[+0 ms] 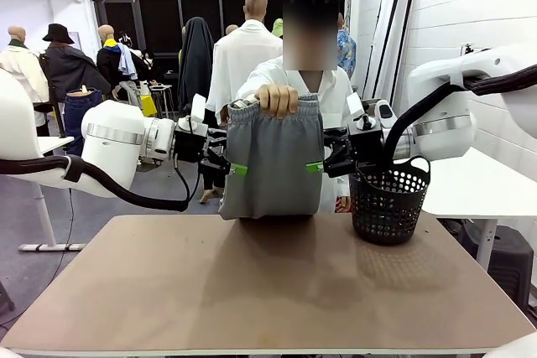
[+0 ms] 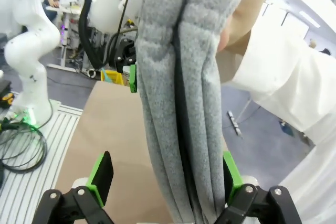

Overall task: Fold the training pants.
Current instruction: Grab both ends of the Training pants handed by a person.

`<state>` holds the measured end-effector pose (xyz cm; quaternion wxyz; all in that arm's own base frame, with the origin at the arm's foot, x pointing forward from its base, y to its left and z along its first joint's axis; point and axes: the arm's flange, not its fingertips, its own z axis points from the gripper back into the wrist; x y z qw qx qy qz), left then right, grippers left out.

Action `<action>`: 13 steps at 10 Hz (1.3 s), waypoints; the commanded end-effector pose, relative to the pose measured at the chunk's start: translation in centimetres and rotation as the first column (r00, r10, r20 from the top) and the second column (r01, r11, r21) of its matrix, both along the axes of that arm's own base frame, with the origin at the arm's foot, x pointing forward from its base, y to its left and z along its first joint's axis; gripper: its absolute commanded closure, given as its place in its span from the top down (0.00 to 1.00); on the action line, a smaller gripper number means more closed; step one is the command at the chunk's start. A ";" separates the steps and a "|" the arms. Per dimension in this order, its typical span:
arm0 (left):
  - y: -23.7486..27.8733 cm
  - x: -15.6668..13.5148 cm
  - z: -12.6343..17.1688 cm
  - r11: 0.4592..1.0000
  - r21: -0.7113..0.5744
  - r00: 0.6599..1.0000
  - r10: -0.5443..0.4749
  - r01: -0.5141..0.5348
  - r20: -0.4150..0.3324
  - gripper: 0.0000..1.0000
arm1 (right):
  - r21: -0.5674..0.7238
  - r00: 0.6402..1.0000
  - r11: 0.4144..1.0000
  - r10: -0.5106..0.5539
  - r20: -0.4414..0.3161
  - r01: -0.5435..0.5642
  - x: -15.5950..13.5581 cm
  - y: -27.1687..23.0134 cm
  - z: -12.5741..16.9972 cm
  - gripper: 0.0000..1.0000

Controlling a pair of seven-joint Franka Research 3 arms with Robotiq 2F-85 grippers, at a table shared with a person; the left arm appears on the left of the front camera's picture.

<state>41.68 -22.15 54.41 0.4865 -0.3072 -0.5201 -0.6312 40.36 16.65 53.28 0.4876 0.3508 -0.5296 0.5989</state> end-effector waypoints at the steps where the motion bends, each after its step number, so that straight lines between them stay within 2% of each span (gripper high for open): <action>1: -0.5 0.3 0.4 0.999 -0.054 1.000 -0.005 0.006 0.025 1.00 | 0.055 1.000 0.998 0.015 0.018 -0.016 0.2 0.4 -0.6 1.00; 4: -1.1 0.7 1.6 0.997 -0.076 0.999 -0.002 0.005 0.039 1.00 | 0.070 1.000 0.997 0.010 0.024 -0.012 0.3 0.8 -0.2 1.00; 7: -1.6 0.6 1.8 0.996 -0.091 0.999 -0.019 0.023 0.040 1.00 | 0.057 1.000 0.998 -0.003 0.003 0.003 0.3 1.0 0.5 1.00; 13: -1.6 1.1 1.5 0.992 -0.120 1.000 -0.025 0.026 0.012 1.00 | 0.113 1.000 0.993 -0.010 -0.029 0.014 0.5 1.3 1.4 1.00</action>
